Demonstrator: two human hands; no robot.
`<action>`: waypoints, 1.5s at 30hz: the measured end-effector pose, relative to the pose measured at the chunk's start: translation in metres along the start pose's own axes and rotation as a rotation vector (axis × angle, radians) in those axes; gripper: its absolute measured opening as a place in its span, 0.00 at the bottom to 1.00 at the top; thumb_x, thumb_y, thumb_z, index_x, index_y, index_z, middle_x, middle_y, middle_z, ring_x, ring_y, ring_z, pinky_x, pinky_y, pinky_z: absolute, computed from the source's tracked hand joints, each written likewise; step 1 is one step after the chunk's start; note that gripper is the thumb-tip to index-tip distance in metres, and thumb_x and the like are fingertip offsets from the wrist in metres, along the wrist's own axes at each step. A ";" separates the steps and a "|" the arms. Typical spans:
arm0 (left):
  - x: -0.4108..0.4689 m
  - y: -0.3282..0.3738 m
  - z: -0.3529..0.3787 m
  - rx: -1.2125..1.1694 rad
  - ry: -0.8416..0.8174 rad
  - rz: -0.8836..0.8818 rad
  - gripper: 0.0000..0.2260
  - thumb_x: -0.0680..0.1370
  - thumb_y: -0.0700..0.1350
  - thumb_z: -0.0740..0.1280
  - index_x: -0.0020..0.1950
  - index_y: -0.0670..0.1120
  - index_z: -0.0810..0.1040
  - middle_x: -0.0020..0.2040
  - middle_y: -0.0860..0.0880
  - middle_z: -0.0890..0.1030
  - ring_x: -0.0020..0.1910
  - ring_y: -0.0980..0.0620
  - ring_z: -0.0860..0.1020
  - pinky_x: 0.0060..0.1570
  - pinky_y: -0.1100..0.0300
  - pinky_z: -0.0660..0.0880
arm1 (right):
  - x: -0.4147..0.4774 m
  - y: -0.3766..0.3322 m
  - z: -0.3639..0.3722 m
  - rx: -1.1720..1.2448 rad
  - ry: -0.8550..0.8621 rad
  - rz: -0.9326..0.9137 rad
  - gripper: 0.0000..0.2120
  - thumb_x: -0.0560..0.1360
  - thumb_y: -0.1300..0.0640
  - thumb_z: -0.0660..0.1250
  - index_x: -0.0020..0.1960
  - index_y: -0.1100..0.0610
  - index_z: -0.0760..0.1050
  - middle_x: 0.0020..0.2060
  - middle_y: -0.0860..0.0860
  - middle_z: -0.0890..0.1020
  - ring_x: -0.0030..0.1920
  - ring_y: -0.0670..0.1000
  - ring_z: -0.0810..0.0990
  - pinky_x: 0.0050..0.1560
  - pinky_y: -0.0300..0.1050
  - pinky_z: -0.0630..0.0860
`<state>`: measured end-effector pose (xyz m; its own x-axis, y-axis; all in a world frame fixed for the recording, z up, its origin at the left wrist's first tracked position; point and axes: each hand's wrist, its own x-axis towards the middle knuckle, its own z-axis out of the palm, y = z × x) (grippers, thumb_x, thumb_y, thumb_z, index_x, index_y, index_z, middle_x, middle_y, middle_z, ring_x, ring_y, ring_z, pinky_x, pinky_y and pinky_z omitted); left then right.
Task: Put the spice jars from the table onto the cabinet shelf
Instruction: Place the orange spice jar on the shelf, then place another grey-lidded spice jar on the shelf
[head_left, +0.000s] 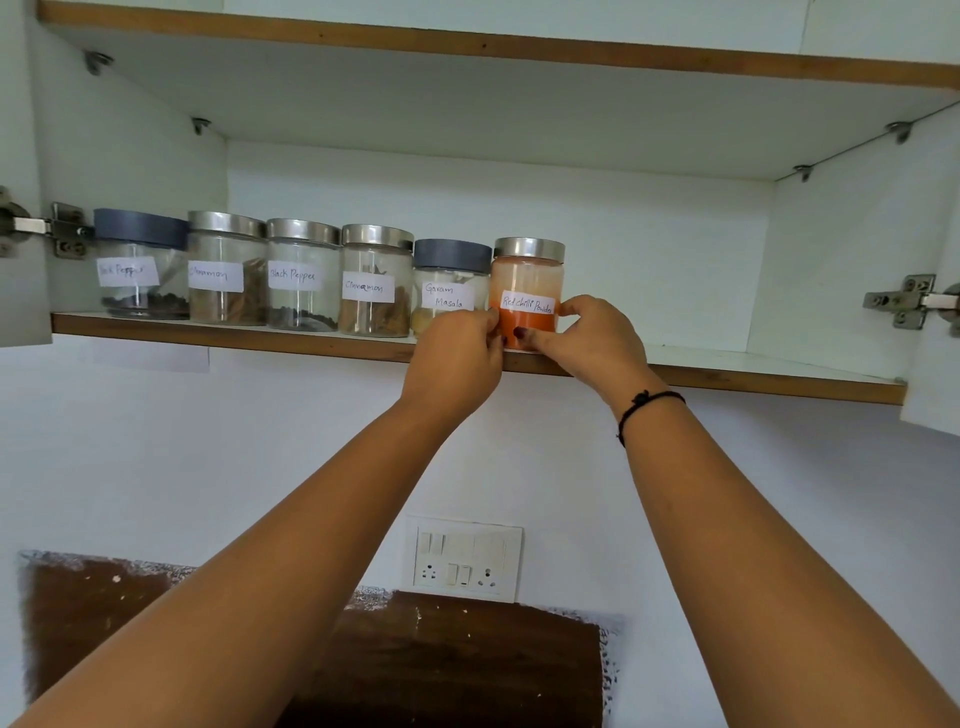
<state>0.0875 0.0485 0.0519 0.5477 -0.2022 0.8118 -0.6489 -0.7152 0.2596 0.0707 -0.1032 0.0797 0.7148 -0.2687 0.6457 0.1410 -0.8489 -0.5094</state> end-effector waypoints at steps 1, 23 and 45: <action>0.000 -0.001 0.000 -0.003 0.001 -0.002 0.13 0.84 0.45 0.61 0.65 0.45 0.79 0.53 0.44 0.84 0.52 0.47 0.81 0.57 0.56 0.76 | -0.001 -0.001 0.001 -0.014 0.013 -0.001 0.33 0.70 0.37 0.72 0.68 0.54 0.71 0.61 0.52 0.79 0.57 0.54 0.79 0.49 0.44 0.73; -0.088 0.005 -0.001 -0.271 0.178 0.072 0.11 0.79 0.50 0.67 0.60 0.50 0.82 0.56 0.54 0.84 0.56 0.57 0.80 0.58 0.58 0.77 | -0.107 -0.002 0.004 0.214 0.274 -0.461 0.09 0.79 0.53 0.63 0.50 0.57 0.79 0.48 0.48 0.79 0.48 0.48 0.78 0.46 0.44 0.80; -0.281 -0.072 0.023 -0.721 0.023 -0.407 0.10 0.83 0.41 0.63 0.53 0.40 0.83 0.48 0.45 0.85 0.51 0.48 0.83 0.55 0.43 0.79 | -0.271 0.047 0.130 0.443 -0.044 -0.294 0.11 0.77 0.59 0.68 0.37 0.62 0.80 0.30 0.52 0.79 0.31 0.47 0.75 0.33 0.47 0.73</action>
<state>-0.0073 0.1419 -0.2068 0.8071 -0.0003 0.5904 -0.5859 -0.1238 0.8009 -0.0278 -0.0111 -0.1931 0.6279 -0.0209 0.7780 0.6087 -0.6098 -0.5076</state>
